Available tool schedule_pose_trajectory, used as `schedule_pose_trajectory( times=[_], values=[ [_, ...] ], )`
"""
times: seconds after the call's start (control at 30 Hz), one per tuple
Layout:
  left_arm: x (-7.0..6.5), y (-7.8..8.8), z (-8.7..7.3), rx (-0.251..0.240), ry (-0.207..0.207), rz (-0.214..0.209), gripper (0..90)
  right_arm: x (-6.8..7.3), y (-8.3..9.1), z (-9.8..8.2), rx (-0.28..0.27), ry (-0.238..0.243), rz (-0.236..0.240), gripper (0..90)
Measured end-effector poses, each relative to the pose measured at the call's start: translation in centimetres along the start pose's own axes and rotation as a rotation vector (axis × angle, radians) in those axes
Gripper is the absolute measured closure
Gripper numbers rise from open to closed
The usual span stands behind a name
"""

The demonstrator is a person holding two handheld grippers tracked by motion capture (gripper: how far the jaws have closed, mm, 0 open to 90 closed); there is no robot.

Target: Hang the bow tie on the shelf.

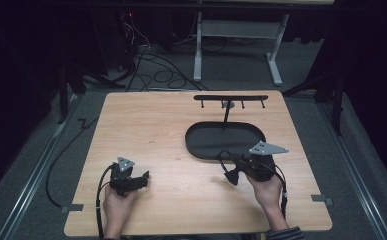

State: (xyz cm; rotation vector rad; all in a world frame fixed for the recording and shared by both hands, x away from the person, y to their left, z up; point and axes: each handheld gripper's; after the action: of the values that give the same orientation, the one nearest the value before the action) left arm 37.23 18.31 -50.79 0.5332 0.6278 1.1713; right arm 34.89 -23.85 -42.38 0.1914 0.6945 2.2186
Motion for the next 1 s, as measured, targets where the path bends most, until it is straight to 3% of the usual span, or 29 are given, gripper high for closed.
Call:
schedule_pose_trajectory(
  times=[0.53,1.0],
  values=[
    [0.0,0.0,0.0,0.0,0.001,-0.001,21.2,-0.8,1.0,1.6,-0.039,0.015,-0.034,90.0],
    [0.0,0.0,0.0,-0.001,0.002,-0.002,21.2,-1.6,1.2,3.1,-0.062,0.001,-0.057,90.0]
  ],
)
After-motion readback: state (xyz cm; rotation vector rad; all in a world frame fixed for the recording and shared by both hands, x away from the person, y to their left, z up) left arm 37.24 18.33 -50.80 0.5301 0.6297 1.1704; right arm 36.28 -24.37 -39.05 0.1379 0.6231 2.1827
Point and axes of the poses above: each handheld gripper's, and its own axes: y roughly backward along the jaws, z roughly out of its top, x roughly to its left, and after that the axes turned 12 degrees about y, right-handed
